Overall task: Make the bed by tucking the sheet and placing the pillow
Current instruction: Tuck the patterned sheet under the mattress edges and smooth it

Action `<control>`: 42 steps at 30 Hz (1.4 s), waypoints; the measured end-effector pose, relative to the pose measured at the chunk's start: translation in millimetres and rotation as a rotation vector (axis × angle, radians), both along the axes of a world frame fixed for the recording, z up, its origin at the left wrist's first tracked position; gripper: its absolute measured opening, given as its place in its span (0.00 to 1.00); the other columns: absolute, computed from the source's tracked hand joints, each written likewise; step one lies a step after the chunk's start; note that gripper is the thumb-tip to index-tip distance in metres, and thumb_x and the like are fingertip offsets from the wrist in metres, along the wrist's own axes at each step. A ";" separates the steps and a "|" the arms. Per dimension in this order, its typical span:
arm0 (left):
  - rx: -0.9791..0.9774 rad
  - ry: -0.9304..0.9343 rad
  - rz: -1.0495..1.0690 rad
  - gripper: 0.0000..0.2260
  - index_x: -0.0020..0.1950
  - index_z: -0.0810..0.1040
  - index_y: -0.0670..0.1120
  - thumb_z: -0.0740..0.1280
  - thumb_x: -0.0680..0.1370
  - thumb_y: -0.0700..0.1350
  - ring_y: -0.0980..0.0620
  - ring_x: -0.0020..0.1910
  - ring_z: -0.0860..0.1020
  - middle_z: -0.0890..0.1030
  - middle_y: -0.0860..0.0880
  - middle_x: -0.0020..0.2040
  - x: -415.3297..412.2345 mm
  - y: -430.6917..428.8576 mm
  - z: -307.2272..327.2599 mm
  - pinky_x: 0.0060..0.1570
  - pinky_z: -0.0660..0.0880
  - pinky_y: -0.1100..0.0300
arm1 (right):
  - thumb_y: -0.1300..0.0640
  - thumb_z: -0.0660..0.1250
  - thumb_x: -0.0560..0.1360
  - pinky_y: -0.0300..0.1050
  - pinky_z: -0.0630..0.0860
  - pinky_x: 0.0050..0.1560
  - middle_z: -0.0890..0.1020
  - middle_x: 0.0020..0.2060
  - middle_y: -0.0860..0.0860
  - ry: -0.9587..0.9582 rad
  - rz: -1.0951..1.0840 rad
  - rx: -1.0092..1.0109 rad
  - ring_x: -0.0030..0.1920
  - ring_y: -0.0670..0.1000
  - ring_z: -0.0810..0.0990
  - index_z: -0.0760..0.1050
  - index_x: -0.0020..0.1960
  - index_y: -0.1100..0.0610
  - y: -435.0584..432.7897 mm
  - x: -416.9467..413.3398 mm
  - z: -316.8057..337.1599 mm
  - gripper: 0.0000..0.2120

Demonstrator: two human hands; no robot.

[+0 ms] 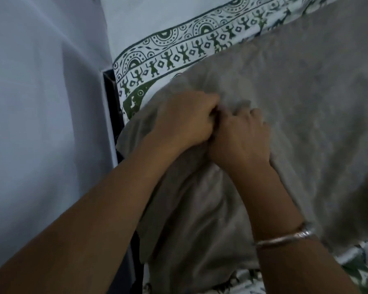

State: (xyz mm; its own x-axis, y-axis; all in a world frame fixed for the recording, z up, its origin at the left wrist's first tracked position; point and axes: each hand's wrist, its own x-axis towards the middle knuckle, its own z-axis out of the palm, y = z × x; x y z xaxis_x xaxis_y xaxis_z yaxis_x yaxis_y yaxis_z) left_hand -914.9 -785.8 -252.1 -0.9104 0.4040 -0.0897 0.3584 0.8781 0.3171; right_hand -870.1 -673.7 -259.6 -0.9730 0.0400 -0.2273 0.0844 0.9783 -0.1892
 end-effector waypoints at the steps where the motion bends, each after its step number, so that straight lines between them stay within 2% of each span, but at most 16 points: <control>1: 0.016 0.094 0.058 0.08 0.50 0.76 0.48 0.62 0.74 0.48 0.46 0.43 0.76 0.76 0.49 0.43 -11.5 -9.3 -2.6 0.37 0.66 0.57 | 0.52 0.62 0.72 0.50 0.63 0.45 0.74 0.54 0.60 0.090 0.021 -0.061 0.55 0.62 0.70 0.73 0.57 0.56 -3.5 -10.3 -0.1 0.15; 3: 0.036 0.144 0.192 0.12 0.58 0.74 0.46 0.61 0.76 0.48 0.43 0.49 0.76 0.75 0.44 0.52 -40.4 -29.8 -9.1 0.42 0.70 0.53 | 0.53 0.63 0.73 0.50 0.63 0.44 0.74 0.54 0.60 0.174 0.035 -0.152 0.52 0.62 0.72 0.72 0.58 0.59 -10.6 -40.6 -2.0 0.16; 6: -0.031 0.123 0.368 0.16 0.65 0.69 0.43 0.60 0.78 0.45 0.38 0.55 0.73 0.71 0.38 0.60 -85.6 -68.9 -19.7 0.49 0.72 0.46 | 0.51 0.63 0.76 0.51 0.69 0.49 0.73 0.59 0.59 0.160 -0.005 -0.241 0.56 0.62 0.73 0.68 0.63 0.60 -33.1 -99.2 -9.4 0.20; 9: -0.085 0.144 0.416 0.17 0.67 0.66 0.41 0.59 0.80 0.46 0.38 0.51 0.74 0.71 0.38 0.59 -127.3 -101.3 -23.2 0.40 0.68 0.51 | 0.49 0.62 0.77 0.51 0.69 0.50 0.72 0.61 0.60 0.115 -0.011 -0.232 0.59 0.62 0.73 0.66 0.63 0.60 -62.0 -158.0 -16.1 0.20; 12: -0.106 0.088 0.505 0.20 0.65 0.66 0.41 0.60 0.80 0.53 0.38 0.53 0.74 0.71 0.39 0.59 -163.2 -130.0 -29.1 0.42 0.65 0.53 | 0.46 0.62 0.78 0.48 0.64 0.44 0.71 0.61 0.58 0.064 -0.030 -0.266 0.58 0.61 0.74 0.63 0.66 0.58 -91.7 -202.7 -23.7 0.23; 15: 0.014 -0.001 0.597 0.21 0.61 0.67 0.41 0.65 0.77 0.54 0.40 0.53 0.74 0.75 0.39 0.57 -185.1 -140.7 -34.5 0.44 0.67 0.53 | 0.44 0.59 0.79 0.48 0.64 0.42 0.72 0.62 0.57 0.018 0.025 -0.229 0.56 0.61 0.75 0.56 0.73 0.51 -110.4 -229.7 -32.0 0.27; 17: 0.034 0.016 0.581 0.17 0.58 0.68 0.41 0.66 0.77 0.51 0.40 0.50 0.75 0.77 0.40 0.53 -189.6 -139.3 -39.4 0.41 0.65 0.54 | 0.45 0.59 0.78 0.48 0.64 0.41 0.74 0.59 0.57 0.001 0.023 -0.203 0.53 0.61 0.76 0.54 0.74 0.46 -115.7 -239.5 -35.3 0.27; 19: 0.028 0.038 0.538 0.10 0.55 0.69 0.41 0.64 0.78 0.45 0.40 0.47 0.76 0.77 0.41 0.50 -191.5 -138.5 -43.0 0.38 0.64 0.55 | 0.49 0.61 0.78 0.47 0.64 0.38 0.77 0.51 0.56 0.025 0.004 -0.206 0.45 0.59 0.76 0.58 0.70 0.47 -121.2 -244.7 -36.1 0.23; 21: 0.042 0.048 0.502 0.04 0.50 0.69 0.42 0.61 0.78 0.41 0.40 0.44 0.76 0.76 0.42 0.45 -193.0 -140.1 -44.0 0.36 0.63 0.54 | 0.55 0.59 0.78 0.47 0.62 0.35 0.75 0.44 0.54 0.037 0.024 -0.179 0.37 0.56 0.71 0.62 0.63 0.51 -127.3 -248.7 -35.4 0.14; 23: 0.045 0.073 0.459 0.04 0.46 0.66 0.44 0.61 0.78 0.41 0.41 0.41 0.75 0.75 0.42 0.43 -196.2 -145.1 -42.8 0.34 0.61 0.54 | 0.59 0.57 0.78 0.47 0.61 0.33 0.70 0.40 0.53 0.024 0.035 -0.141 0.35 0.55 0.68 0.63 0.55 0.53 -133.5 -255.1 -31.8 0.07; 26: 0.032 0.201 0.480 0.06 0.50 0.69 0.41 0.60 0.79 0.43 0.39 0.44 0.76 0.77 0.39 0.48 -210.0 -159.7 -36.5 0.35 0.63 0.55 | 0.60 0.56 0.78 0.48 0.62 0.36 0.67 0.40 0.52 0.086 0.082 -0.185 0.37 0.53 0.68 0.66 0.59 0.54 -149.2 -270.4 -23.5 0.10; 29: 0.064 0.291 0.588 0.07 0.52 0.70 0.41 0.60 0.79 0.45 0.44 0.43 0.75 0.77 0.41 0.49 -235.8 -176.3 -26.3 0.37 0.63 0.55 | 0.59 0.55 0.79 0.47 0.61 0.37 0.72 0.43 0.53 0.229 0.126 -0.269 0.41 0.54 0.71 0.66 0.62 0.56 -167.1 -289.8 -18.3 0.12; 32: 0.132 0.108 0.624 0.18 0.58 0.68 0.41 0.65 0.77 0.53 0.43 0.47 0.76 0.77 0.42 0.51 -251.8 -178.0 -23.5 0.40 0.69 0.52 | 0.56 0.59 0.79 0.47 0.65 0.41 0.77 0.53 0.56 0.226 0.077 -0.286 0.51 0.58 0.77 0.63 0.67 0.56 -166.2 -300.0 -20.3 0.17; 34: 0.082 -0.037 0.602 0.22 0.58 0.68 0.43 0.66 0.75 0.59 0.46 0.45 0.75 0.76 0.46 0.48 -248.9 -173.2 -28.6 0.39 0.69 0.54 | 0.52 0.64 0.77 0.47 0.65 0.43 0.77 0.55 0.56 0.165 -0.028 -0.284 0.54 0.59 0.77 0.60 0.68 0.56 -154.1 -297.2 -22.8 0.23; 37: 0.052 -0.082 0.499 0.13 0.49 0.67 0.46 0.63 0.78 0.55 0.54 0.36 0.68 0.69 0.51 0.40 -238.0 -169.2 -42.5 0.33 0.62 0.60 | 0.49 0.64 0.77 0.48 0.65 0.40 0.75 0.52 0.54 0.050 -0.058 -0.233 0.47 0.56 0.76 0.60 0.68 0.53 -141.6 -288.9 -25.2 0.24; 42: 0.079 0.063 0.432 0.07 0.46 0.64 0.47 0.61 0.79 0.47 0.56 0.33 0.64 0.66 0.53 0.37 -235.9 -169.1 -45.9 0.31 0.58 0.61 | 0.59 0.61 0.77 0.48 0.64 0.38 0.70 0.43 0.53 0.061 0.052 -0.159 0.40 0.54 0.70 0.65 0.61 0.55 -152.6 -294.4 -28.2 0.13</control>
